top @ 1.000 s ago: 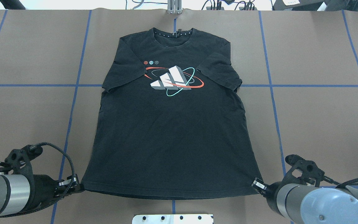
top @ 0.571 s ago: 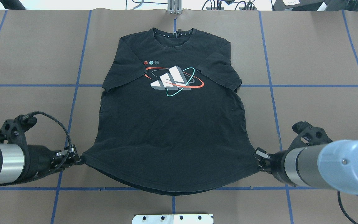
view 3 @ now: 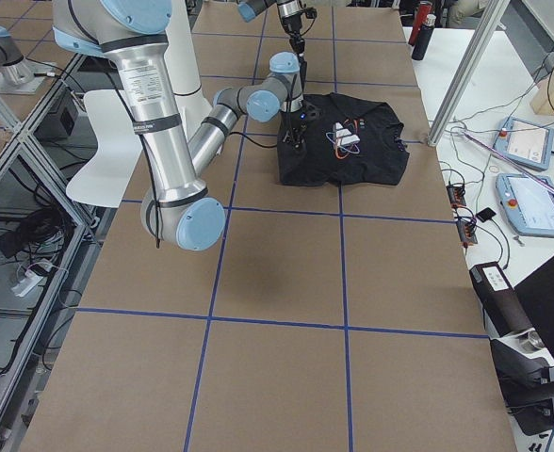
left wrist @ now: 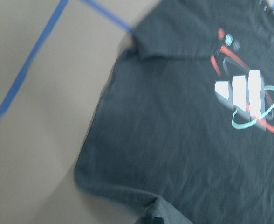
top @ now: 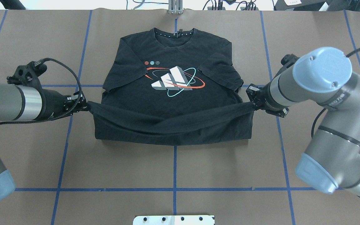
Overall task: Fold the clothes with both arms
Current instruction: 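Lift the hem with both grippers and fold it toward the collar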
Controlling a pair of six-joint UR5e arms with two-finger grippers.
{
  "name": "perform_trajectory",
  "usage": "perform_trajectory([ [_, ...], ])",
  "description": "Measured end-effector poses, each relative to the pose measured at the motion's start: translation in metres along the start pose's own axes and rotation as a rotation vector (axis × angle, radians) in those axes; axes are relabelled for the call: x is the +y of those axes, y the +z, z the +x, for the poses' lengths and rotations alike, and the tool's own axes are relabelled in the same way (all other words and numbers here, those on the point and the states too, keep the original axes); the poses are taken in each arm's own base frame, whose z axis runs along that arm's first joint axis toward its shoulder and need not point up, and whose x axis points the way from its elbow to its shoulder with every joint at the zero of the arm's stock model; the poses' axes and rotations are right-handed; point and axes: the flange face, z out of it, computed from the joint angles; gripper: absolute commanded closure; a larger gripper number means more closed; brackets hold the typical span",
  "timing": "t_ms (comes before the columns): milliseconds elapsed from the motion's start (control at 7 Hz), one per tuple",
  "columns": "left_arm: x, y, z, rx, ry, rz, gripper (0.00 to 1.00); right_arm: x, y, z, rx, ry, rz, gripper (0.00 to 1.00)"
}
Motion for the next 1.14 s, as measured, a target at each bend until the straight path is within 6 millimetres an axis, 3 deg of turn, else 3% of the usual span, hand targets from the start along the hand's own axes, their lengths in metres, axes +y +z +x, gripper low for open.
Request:
perform_trajectory([
  [286,-0.056,0.038,0.022,-0.023,-0.026,0.071,1.00,-0.049,0.025,-0.035,0.040,-0.019,0.048,1.00],
  [429,-0.078,0.059,0.026,-0.048,-0.031,0.094,1.00,-0.071,0.028,-0.047,0.049,-0.023,0.068,1.00],
  [571,-0.096,0.067,0.024,-0.066,-0.020,0.115,1.00,-0.088,0.029,-0.057,0.056,-0.030,0.082,1.00],
  [857,-0.123,0.073,0.027,-0.083,-0.014,0.147,1.00,-0.116,0.033,-0.095,0.063,-0.036,0.094,1.00],
  [1143,-0.144,0.101,0.046,-0.095,-0.027,0.160,1.00,-0.143,0.063,-0.117,0.043,-0.049,0.104,1.00],
])
